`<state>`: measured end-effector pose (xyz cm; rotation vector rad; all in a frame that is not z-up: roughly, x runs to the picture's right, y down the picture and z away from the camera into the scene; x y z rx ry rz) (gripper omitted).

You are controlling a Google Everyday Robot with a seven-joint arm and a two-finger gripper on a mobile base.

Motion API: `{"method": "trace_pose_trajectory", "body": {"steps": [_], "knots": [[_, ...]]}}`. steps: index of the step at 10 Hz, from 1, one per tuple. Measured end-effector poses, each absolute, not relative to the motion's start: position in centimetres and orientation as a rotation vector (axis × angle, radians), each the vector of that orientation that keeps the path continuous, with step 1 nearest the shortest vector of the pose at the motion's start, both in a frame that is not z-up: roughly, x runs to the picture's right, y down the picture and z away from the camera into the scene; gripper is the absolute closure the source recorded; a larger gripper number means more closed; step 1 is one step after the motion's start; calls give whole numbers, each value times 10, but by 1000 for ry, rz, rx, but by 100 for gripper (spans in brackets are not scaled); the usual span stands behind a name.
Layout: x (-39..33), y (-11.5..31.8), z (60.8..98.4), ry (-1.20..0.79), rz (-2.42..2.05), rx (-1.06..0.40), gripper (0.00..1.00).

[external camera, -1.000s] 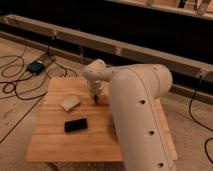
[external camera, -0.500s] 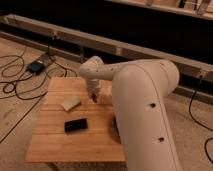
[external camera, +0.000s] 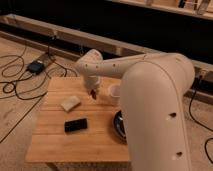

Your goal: Place the pepper in the ceramic cup

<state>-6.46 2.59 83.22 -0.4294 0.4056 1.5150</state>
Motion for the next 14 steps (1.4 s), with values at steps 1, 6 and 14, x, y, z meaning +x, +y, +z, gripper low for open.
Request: {"method": "trace_pose_trajectory", "body": {"steps": [1, 6, 14], "knots": [[-62, 25, 822, 408, 1519, -423, 100], [-26, 17, 779, 450, 1572, -356, 100], [20, 50, 752, 578, 1716, -425, 100]]}}
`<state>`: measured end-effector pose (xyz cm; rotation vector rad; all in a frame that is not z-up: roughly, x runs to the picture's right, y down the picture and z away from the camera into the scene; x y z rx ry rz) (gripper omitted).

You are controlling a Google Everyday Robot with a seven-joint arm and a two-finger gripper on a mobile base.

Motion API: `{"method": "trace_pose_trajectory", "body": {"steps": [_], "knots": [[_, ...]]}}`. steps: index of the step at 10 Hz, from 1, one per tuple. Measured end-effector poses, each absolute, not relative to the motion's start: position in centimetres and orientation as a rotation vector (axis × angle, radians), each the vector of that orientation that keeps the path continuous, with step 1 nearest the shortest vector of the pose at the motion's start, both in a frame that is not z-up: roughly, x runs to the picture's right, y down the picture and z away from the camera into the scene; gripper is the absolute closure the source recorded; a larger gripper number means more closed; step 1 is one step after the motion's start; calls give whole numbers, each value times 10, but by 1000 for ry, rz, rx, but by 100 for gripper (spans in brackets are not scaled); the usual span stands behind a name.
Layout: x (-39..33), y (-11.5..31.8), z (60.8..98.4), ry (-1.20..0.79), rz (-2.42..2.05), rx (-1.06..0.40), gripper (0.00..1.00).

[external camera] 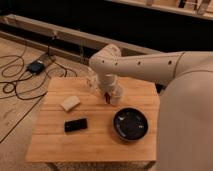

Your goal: Place the pepper in the ceramic cup

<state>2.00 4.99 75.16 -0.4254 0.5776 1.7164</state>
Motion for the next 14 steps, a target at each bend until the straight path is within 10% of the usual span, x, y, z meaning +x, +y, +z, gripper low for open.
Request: {"method": "trace_pose_trajectory", "body": {"steps": [14], "knots": [[57, 48, 796, 616, 1825, -663, 100]]}}
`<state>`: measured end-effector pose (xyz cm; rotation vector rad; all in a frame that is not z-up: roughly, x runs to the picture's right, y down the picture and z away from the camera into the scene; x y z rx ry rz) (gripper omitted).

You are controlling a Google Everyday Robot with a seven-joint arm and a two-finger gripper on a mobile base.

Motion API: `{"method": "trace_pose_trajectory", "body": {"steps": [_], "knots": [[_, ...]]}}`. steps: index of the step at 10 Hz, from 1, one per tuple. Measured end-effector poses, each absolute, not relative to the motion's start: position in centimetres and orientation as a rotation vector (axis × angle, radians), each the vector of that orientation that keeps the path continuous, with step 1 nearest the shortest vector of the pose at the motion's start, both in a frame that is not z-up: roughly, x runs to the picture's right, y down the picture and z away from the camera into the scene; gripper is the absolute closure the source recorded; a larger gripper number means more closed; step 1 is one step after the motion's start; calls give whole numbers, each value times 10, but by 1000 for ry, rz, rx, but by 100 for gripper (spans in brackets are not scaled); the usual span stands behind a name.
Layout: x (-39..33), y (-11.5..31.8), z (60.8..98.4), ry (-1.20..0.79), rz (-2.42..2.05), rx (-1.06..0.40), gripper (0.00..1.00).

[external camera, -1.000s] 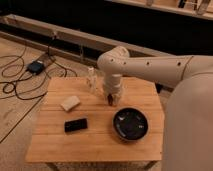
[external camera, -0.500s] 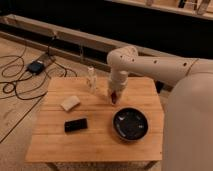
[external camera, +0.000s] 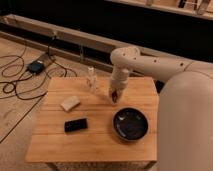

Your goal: Place the pepper in the ceramic cup

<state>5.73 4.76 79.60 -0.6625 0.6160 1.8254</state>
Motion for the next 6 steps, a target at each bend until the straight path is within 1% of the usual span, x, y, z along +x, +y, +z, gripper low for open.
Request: {"method": "trace_pose_trajectory", "body": {"steps": [6], "knots": [[59, 46, 813, 627, 1836, -719, 99]]}}
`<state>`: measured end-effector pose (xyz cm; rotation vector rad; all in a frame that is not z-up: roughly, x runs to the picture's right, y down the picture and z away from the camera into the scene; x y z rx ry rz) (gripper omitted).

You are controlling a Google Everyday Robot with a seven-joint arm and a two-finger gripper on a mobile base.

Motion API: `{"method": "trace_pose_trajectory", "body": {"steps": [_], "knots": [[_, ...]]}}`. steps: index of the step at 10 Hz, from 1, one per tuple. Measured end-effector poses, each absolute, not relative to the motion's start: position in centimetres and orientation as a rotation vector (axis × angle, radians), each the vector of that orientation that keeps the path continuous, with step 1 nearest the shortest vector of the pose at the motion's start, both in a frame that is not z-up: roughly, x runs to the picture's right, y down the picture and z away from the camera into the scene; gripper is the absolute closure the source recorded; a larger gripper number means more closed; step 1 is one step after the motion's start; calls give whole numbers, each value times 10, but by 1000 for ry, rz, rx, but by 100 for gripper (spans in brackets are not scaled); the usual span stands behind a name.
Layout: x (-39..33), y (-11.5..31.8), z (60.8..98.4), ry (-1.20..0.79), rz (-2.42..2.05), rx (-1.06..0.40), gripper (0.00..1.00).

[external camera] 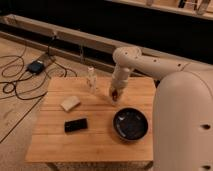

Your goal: Place the pepper in the ceramic cup

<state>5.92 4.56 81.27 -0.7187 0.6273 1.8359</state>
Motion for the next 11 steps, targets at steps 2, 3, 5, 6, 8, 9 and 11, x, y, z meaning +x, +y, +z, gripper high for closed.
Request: {"method": "trace_pose_trajectory", "body": {"steps": [2, 3, 5, 6, 8, 9, 11], "knots": [[60, 45, 817, 635, 1836, -730, 84], [60, 43, 818, 636, 1836, -734, 72], [60, 41, 820, 634, 1832, -739, 52], [59, 40, 820, 633, 1828, -741, 44], [55, 37, 819, 629, 1817, -749, 24], [53, 37, 819, 625, 1813, -753, 20], [48, 35, 816, 613, 1807, -760, 20]]}}
